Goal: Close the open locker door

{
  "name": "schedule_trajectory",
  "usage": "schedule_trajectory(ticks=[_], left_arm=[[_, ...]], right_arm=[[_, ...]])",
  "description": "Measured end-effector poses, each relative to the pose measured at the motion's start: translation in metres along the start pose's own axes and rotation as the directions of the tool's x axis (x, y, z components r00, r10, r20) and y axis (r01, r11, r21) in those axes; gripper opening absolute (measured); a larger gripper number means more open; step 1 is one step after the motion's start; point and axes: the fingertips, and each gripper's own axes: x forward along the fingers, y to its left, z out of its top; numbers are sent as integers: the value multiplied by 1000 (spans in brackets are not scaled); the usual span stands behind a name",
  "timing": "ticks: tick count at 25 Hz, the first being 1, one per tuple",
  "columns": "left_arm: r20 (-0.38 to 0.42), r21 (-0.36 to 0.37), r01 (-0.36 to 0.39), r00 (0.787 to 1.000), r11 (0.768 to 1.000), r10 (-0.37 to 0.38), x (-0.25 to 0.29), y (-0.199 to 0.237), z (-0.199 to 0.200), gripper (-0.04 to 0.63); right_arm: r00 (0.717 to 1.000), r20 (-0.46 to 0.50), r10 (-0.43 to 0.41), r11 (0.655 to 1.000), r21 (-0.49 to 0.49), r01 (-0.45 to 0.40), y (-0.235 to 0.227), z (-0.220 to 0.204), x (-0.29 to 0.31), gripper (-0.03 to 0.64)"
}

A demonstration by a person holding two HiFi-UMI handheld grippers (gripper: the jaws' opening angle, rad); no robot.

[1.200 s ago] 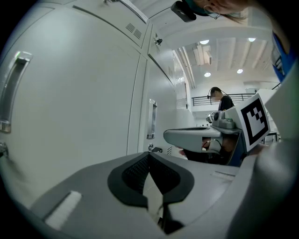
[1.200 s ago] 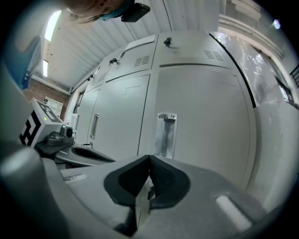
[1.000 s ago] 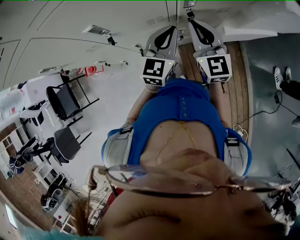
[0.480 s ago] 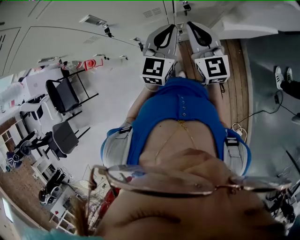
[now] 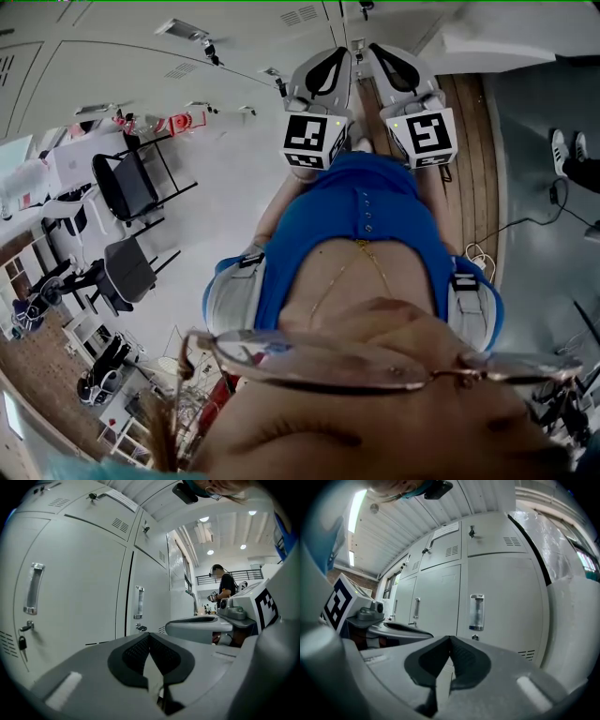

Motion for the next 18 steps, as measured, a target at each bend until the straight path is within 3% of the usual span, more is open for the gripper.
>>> schedule_trajectory(ticks=[18], left_arm=[[5,10,-30,1000,1000,30,-6,-19,-2,-8]], right_arm=[[999,-17,37,999,-24,-38,2,-4,-16,2]])
